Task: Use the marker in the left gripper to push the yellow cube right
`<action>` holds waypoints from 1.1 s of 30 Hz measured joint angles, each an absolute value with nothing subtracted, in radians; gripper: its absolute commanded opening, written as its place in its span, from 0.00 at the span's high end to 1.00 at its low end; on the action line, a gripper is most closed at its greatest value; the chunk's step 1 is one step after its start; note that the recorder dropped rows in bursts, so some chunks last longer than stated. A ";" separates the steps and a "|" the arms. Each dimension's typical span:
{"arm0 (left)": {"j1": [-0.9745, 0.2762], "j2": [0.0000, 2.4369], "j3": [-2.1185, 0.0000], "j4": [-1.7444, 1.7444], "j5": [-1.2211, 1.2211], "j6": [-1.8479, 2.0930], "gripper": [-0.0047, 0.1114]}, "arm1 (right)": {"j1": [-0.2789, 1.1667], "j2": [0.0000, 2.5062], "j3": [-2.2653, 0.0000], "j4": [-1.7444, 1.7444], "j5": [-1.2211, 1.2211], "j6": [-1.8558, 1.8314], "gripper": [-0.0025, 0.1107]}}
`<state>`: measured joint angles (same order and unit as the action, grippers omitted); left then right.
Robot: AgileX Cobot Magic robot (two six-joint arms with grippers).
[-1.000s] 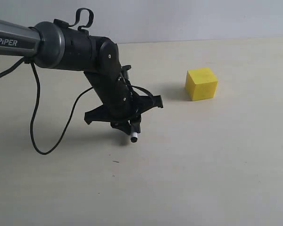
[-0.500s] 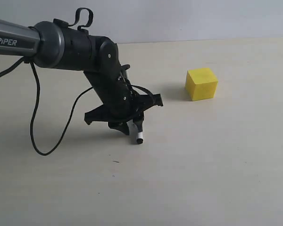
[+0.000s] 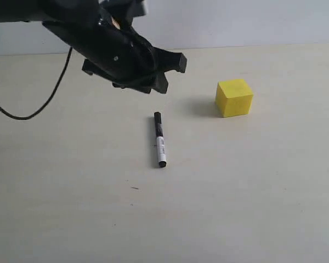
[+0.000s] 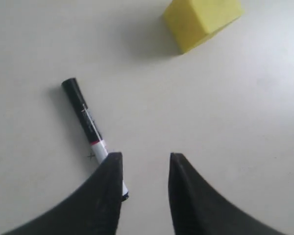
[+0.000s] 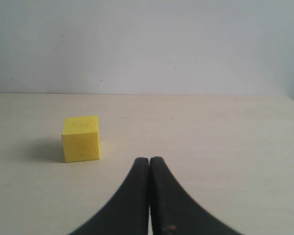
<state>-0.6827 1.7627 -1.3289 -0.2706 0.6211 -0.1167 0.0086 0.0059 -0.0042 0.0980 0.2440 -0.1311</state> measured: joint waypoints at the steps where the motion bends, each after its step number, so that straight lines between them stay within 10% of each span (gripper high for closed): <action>1: -0.695 1.715 -1.289 -0.271 0.578 -0.094 0.84 | 0.009 0.006 -0.004 0.098 0.244 -0.131 0.98; 11: -0.826 1.126 -0.675 -0.280 -0.060 -0.035 0.96 | 0.009 0.006 -0.004 0.098 0.244 -0.131 0.98; 33: -0.831 0.570 -0.382 -0.280 0.024 -0.012 0.96 | 0.009 0.006 -0.004 0.098 0.244 -0.131 0.98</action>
<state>-0.8312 0.5700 -0.3823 -0.2805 0.0240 -0.0116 0.0086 0.0059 -0.0042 0.0980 0.2440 -0.1311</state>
